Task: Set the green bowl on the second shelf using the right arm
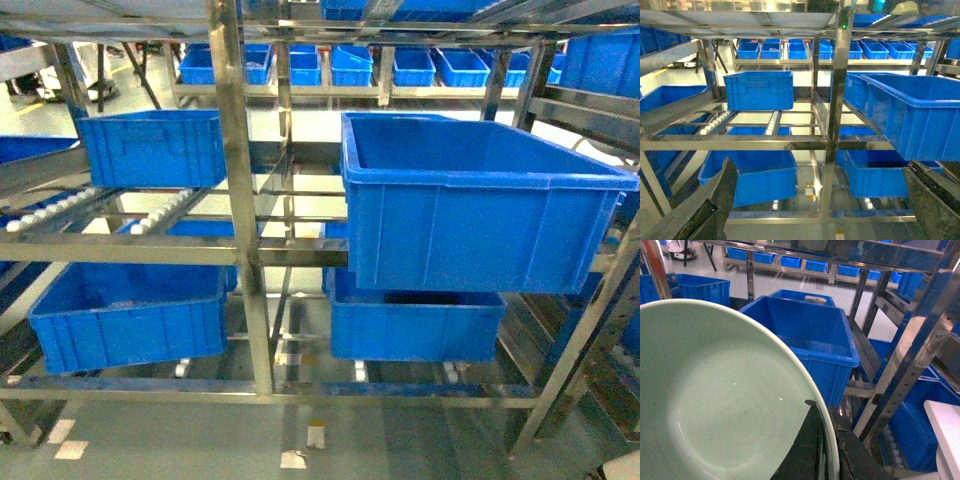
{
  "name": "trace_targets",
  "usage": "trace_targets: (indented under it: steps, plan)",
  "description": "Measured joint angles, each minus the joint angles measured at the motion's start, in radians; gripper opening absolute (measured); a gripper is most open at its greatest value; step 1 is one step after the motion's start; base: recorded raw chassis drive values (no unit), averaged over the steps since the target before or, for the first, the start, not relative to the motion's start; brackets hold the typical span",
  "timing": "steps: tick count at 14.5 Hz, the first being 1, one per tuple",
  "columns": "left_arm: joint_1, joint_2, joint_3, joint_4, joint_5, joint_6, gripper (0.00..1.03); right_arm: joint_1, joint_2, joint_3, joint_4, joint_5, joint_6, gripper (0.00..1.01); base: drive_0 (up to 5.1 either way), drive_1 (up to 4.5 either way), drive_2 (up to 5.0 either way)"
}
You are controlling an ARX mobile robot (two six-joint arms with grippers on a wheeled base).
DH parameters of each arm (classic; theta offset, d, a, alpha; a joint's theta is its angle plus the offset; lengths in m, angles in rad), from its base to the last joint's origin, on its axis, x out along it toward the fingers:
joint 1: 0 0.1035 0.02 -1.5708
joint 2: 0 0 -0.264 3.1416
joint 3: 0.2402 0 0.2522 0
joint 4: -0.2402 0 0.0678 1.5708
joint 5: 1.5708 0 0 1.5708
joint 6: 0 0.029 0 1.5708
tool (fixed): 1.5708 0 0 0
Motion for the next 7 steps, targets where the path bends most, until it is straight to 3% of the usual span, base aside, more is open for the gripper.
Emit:
trace_targets:
  steps: [7]
  plan:
    - [0.000, 0.000, 0.000, -0.003, 0.001, 0.000, 0.98, 0.000, 0.003, 0.000, -0.004, 0.000, 0.000, 0.02, 0.0, 4.24, -4.2]
